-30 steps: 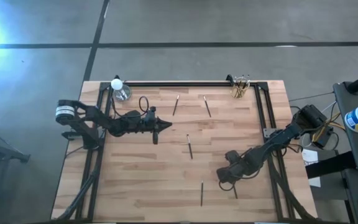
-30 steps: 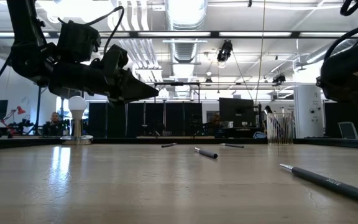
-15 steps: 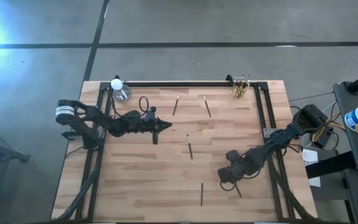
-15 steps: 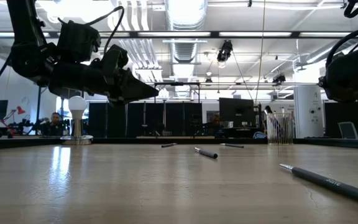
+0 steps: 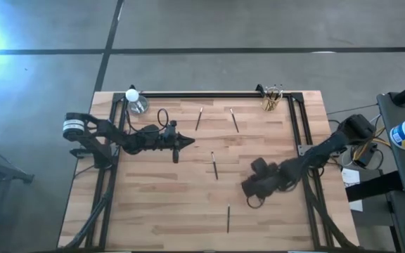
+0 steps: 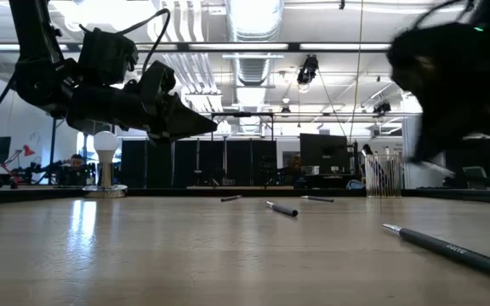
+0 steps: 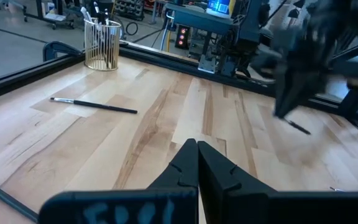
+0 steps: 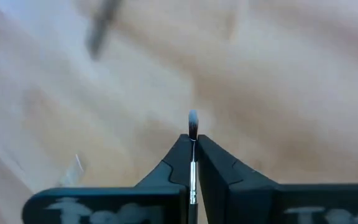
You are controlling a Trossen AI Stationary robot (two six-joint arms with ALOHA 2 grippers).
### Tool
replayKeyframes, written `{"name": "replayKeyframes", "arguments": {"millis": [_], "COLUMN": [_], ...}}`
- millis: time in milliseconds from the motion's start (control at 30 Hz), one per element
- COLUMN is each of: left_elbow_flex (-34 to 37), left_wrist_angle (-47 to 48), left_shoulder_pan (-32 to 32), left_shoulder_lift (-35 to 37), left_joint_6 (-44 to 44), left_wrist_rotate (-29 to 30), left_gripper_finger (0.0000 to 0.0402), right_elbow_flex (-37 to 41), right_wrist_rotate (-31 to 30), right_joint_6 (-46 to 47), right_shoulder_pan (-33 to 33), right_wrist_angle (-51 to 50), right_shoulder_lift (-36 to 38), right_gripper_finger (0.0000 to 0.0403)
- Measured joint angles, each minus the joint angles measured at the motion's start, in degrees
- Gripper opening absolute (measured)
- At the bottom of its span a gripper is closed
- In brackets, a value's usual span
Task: Sort items
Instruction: Put the black eyeshadow brush into the gold holder
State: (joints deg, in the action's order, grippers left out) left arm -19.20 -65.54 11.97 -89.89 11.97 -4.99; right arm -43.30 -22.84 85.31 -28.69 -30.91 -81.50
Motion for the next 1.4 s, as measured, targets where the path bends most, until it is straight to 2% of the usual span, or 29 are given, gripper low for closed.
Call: {"name": "replayKeyframes", "arguments": {"millis": [100, 200, 300, 433, 600, 667, 867, 1033, 1200, 1400], "left_elbow_flex": [0.0, 0.0, 0.0, 0.0, -0.1, -0.1, -0.1, -0.1, -0.1, -0.2], "left_wrist_angle": [0.0, 0.0, -0.2, -0.4, -0.4, -0.4, -0.4, -0.4, -0.4, -0.4], "left_shoulder_pan": [0.0, 0.0, 0.0, 0.0, 0.0, 0.0, -0.1, -0.1, -0.1, -0.1], "left_shoulder_lift": [0.0, 0.0, 0.0, 0.0, 0.0, 0.0, 0.0, 0.0, 0.0, 0.0], "left_joint_6": [0.3, 0.4, 0.5, 0.7, 1.2, 1.2, 3.0, 3.2, 3.2, 3.2], "left_wrist_rotate": [0.0, 0.0, -0.1, -0.1, -0.2, -0.2, -0.2, -0.1, -0.1, -0.1], "left_gripper_finger": [0.0000, 0.0000, 0.0000, 0.0000, 0.0000, 0.0000, 0.0000, 0.0000, 0.0000, 0.0000], "right_elbow_flex": [-0.1, 0.0, 0.7, 2.8, 6.2, 7.3, 9.0, 12.2, 16.8, 20.0], "right_wrist_rotate": [-4.9, -9.1, -10.0, -4.2, 6.2, 8.0, 7.9, 3.5, 2.1, 1.7], "right_joint_6": [-10.2, -24.4, -39.8, -58.3, -73.0, -76.6, -83.2, -88.3, -89.8, -88.5], "right_shoulder_pan": [3.4, 8.1, 14.0, 23.4, 36.6, 41.9, 55.0, 63.8, 71.7, 78.5], "right_wrist_angle": [1.5, 6.1, 13.0, 24.5, 35.6, 37.8, 41.9, 50.1, 60.2, 64.8], "right_shoulder_lift": [4.5, 9.3, 13.9, 18.4, 21.5, 22.5, 27.2, 29.9, 28.9, 25.5], "right_gripper_finger": [0.0012, 0.0011, 0.0011, 0.0011, 0.0011, 0.0011, 0.0011, 0.0011, 0.0011, 0.0011]}}
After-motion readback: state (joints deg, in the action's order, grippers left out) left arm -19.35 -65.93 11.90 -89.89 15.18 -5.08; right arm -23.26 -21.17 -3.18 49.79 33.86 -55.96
